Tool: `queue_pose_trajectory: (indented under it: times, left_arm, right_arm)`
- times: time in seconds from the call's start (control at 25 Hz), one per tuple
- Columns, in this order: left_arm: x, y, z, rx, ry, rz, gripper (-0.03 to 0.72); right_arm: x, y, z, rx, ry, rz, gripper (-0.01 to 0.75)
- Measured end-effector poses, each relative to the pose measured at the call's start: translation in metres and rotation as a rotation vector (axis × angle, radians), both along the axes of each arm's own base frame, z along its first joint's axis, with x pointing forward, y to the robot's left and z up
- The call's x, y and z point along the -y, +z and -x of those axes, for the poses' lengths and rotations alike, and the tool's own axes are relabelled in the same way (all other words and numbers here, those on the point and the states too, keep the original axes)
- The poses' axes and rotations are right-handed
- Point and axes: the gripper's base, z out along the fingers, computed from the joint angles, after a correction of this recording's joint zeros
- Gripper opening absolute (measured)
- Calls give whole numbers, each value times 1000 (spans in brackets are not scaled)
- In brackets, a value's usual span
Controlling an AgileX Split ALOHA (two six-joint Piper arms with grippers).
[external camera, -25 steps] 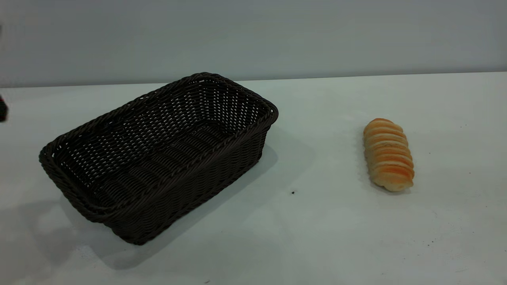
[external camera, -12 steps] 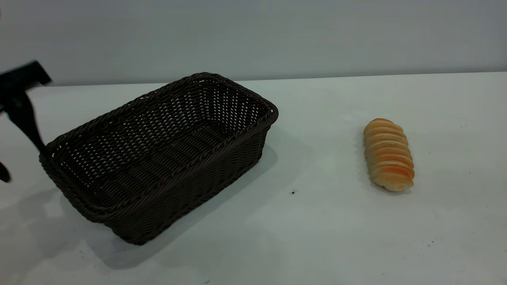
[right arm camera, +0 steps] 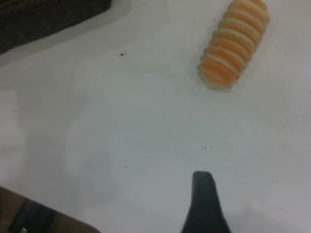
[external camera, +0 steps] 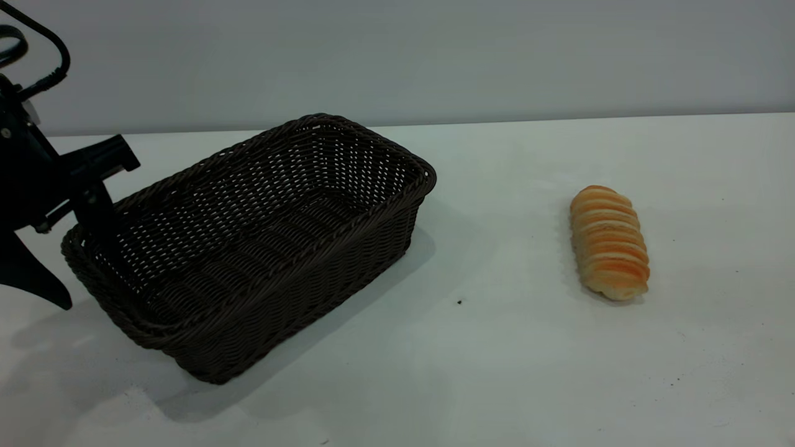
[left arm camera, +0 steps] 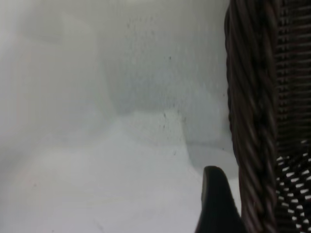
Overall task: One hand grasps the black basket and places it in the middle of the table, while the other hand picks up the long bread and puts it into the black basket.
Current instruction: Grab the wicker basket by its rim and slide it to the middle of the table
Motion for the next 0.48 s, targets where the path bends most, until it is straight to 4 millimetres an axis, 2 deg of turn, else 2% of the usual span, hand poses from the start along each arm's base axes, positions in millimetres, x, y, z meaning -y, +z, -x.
queue_pose_trajectory:
  times: [0.16,0.36,0.48]
  left_arm:
    - [0,-17,-9,21,28,0,519]
    - [9,-54,-19,42,95,33,512]
    - [20,-69,-20,51,98,46,433]
  right_arm:
    - [0,0,0,0,0,1,543]
    - [0,0,0,-1,1,1,543]
    - [0,0,1,-8,4,1,543]
